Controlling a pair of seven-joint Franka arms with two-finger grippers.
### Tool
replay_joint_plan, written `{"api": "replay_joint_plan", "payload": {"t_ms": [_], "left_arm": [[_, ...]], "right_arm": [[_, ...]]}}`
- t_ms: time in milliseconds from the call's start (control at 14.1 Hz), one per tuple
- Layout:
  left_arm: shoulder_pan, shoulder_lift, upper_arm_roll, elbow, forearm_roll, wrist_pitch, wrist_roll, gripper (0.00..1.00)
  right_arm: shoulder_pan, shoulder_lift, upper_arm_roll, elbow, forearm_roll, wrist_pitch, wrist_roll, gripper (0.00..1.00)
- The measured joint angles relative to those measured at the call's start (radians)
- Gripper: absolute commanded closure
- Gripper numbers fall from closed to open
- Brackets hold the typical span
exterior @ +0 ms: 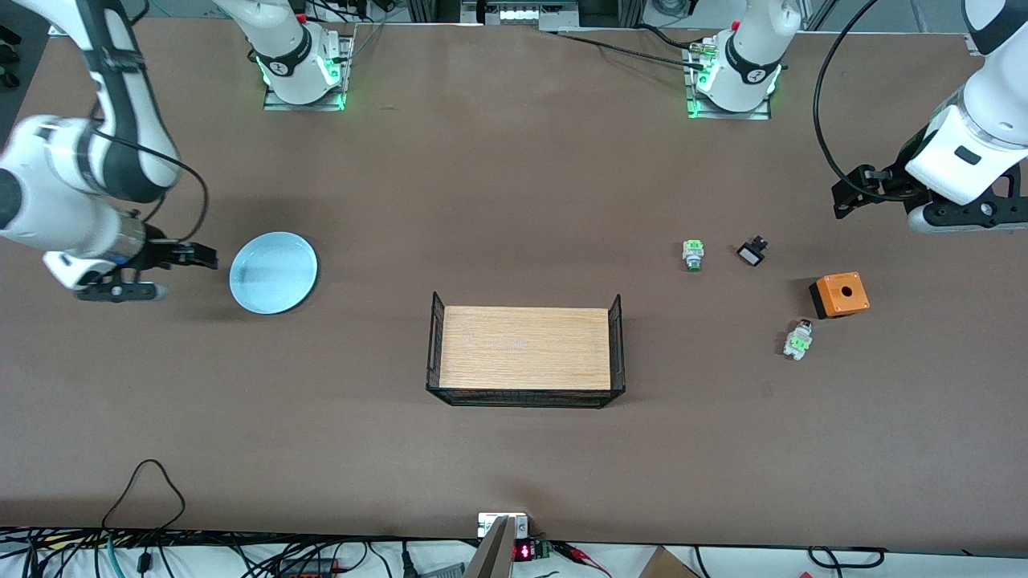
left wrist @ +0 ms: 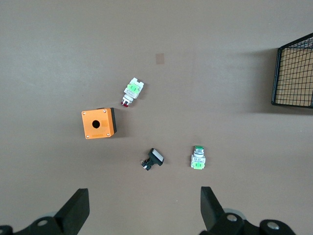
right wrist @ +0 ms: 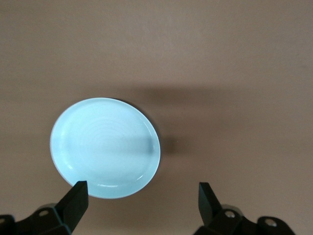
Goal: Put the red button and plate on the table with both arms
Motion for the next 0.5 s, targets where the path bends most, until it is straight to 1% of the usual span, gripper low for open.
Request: {"api": "replay_joint_plan", "payload": {"t_ms": [142, 285, 498], "left_arm": [[0.0, 0.0, 0.0, 0.0, 0.0, 0.0, 0.0, 0.0], [0.0, 0.0, 0.0, 0.0, 0.0, -0.003, 0.0, 0.0], [0.0, 0.0, 0.0, 0.0, 0.0, -0.025, 0.0, 0.0]], "right_arm": [[0.0, -0.011, 0.0, 0.108, 0.001, -0.11, 0.009, 0.0], [0.008, -0.011, 0.002, 0.191, 0.003, -0.179, 0.058, 0.0], [0.059, -0.012, 0.006, 0.316, 0.003, -0.289, 0.131, 0.0]]}}
